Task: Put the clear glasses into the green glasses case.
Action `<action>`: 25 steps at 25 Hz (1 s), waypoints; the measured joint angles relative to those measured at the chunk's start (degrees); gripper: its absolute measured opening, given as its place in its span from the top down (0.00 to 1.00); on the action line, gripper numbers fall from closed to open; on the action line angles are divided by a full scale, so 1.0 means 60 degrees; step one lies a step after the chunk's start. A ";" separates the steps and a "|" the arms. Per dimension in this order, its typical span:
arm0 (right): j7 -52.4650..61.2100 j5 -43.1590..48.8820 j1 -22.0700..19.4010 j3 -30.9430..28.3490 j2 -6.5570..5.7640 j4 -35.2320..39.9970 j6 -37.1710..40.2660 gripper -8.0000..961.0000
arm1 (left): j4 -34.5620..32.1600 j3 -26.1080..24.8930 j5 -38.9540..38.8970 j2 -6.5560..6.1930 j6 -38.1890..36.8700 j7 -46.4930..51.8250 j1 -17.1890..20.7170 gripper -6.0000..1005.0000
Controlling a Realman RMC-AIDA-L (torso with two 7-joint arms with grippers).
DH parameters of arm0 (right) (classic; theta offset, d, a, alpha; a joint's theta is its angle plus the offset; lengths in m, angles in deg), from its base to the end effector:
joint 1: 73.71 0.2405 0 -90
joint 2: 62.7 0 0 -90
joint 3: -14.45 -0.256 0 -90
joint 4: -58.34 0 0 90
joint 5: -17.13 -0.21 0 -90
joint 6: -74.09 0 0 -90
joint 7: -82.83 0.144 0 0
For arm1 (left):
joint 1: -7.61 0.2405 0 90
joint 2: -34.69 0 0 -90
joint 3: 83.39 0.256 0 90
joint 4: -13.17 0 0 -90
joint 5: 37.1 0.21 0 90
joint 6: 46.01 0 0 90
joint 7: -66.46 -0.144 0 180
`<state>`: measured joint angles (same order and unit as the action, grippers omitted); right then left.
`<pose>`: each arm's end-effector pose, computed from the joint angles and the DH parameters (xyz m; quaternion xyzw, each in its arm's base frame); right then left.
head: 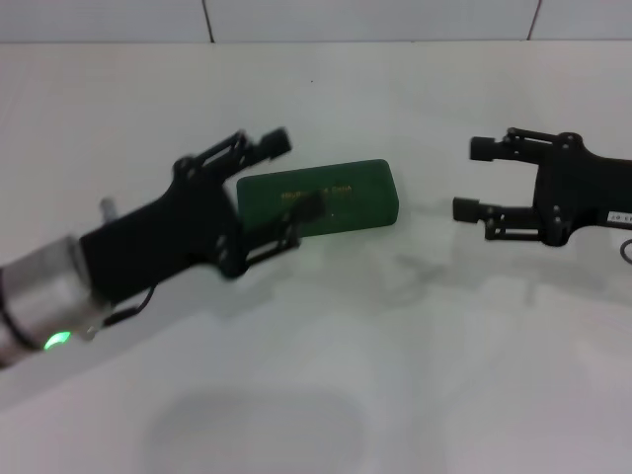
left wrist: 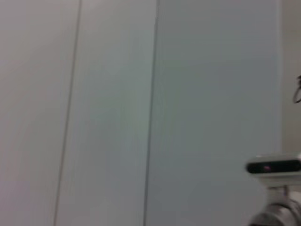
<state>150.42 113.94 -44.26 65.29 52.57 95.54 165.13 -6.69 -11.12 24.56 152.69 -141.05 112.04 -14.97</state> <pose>0.2378 0.3375 0.0199 -0.9402 0.0799 0.2964 0.1475 -0.2436 0.2782 -0.0269 -0.8654 -0.0826 -0.4570 0.1882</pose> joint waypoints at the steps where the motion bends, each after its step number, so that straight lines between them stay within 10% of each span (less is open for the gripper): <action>1: -0.0305 -0.0039 0.0079 0.0036 0.0007 -0.0003 0.0411 0.19 | 0.0000 0.0013 0.0051 -0.0049 -0.0213 -0.0128 0.0179 0.28; 8: -0.1926 0.0021 0.0482 0.0475 0.0031 -0.0347 0.2332 0.19 | -0.0087 0.0050 0.0812 -0.0153 -0.0444 -0.0740 0.0854 0.28; 25: -0.2434 -0.0022 0.0634 0.0841 0.0113 -0.0771 0.1984 0.19 | -0.0025 0.0001 0.1090 -0.0076 -0.0418 -0.1140 0.1079 0.28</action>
<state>135.81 113.81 -40.46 70.33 53.25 90.91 177.03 -6.84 -11.11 31.11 152.23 -143.56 105.20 -8.50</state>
